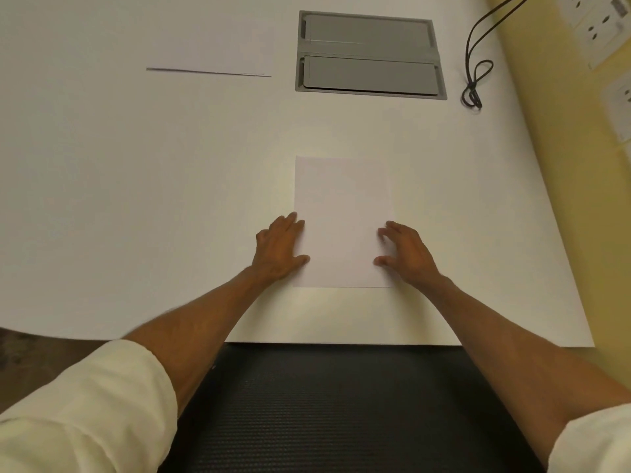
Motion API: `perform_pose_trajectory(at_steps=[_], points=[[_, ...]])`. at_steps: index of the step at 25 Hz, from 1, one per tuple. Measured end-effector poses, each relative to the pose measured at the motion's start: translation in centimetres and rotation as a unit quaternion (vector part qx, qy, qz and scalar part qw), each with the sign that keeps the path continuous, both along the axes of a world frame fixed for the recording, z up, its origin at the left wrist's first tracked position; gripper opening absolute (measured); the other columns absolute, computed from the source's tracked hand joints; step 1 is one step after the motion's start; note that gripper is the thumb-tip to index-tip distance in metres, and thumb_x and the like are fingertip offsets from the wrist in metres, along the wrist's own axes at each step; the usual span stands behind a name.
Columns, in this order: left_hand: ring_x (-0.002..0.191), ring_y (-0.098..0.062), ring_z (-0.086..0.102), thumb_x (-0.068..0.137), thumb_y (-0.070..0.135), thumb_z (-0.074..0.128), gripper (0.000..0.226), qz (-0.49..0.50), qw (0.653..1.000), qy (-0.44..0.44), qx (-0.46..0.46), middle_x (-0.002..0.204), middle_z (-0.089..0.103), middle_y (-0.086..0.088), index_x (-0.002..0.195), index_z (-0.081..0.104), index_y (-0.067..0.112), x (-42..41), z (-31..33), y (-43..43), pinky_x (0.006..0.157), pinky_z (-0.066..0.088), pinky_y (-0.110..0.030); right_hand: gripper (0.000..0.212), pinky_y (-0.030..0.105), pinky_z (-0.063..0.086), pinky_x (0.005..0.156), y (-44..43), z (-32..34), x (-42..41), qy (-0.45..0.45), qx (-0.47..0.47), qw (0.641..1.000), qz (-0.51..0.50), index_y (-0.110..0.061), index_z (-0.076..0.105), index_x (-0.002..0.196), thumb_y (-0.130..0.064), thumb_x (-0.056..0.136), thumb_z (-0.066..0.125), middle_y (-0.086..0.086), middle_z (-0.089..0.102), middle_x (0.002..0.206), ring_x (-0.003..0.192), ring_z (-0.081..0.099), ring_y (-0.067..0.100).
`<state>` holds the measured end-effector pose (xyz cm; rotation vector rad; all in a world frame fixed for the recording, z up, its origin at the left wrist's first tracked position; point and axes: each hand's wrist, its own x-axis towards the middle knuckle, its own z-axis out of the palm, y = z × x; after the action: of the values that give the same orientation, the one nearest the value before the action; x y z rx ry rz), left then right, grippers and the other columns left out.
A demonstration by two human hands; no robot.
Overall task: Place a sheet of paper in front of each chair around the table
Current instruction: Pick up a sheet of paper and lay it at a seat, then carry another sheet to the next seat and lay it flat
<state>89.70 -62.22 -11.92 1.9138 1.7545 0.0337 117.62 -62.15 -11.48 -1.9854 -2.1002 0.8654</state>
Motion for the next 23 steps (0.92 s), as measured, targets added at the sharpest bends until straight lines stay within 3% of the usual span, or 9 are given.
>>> perform_pose_trajectory(at_steps=[4,17,23], points=[[0.149,-0.020,0.007,0.087,0.043,0.057,0.074,-0.022,0.999,0.017,-0.019,0.161,0.012,0.002,0.149,0.024,0.022,0.4,-0.5,0.4,0.117,0.011,-0.048,0.070,0.041,0.027,0.114,0.8,-0.3,0.1,-0.018,-0.031,0.999,-0.002,-0.015,0.042,0.141,-0.023,0.080,0.073,0.003,0.032,0.154,0.142,0.024,0.022],[0.148,-0.023,0.008,0.090,0.046,0.051,0.072,-0.038,0.997,0.064,-0.018,0.162,0.005,0.002,0.150,0.018,0.024,0.7,-0.9,1.0,0.112,0.017,-0.051,0.071,0.043,0.028,0.113,1.2,0.2,-0.3,-0.038,-0.032,0.999,-0.007,-0.016,0.039,0.143,-0.023,0.080,0.072,0.000,0.030,0.155,0.143,0.022,0.021],[0.149,-0.020,0.008,0.092,0.049,0.044,0.074,-0.032,0.999,0.038,-0.008,0.162,0.001,0.001,0.152,0.008,0.026,0.2,-1.1,0.6,0.114,0.015,-0.048,0.069,0.041,0.030,0.111,1.4,0.2,-0.1,-0.025,-0.042,0.999,-0.002,-0.018,0.043,0.140,-0.025,0.078,0.074,0.003,0.029,0.154,0.140,0.028,0.026]])
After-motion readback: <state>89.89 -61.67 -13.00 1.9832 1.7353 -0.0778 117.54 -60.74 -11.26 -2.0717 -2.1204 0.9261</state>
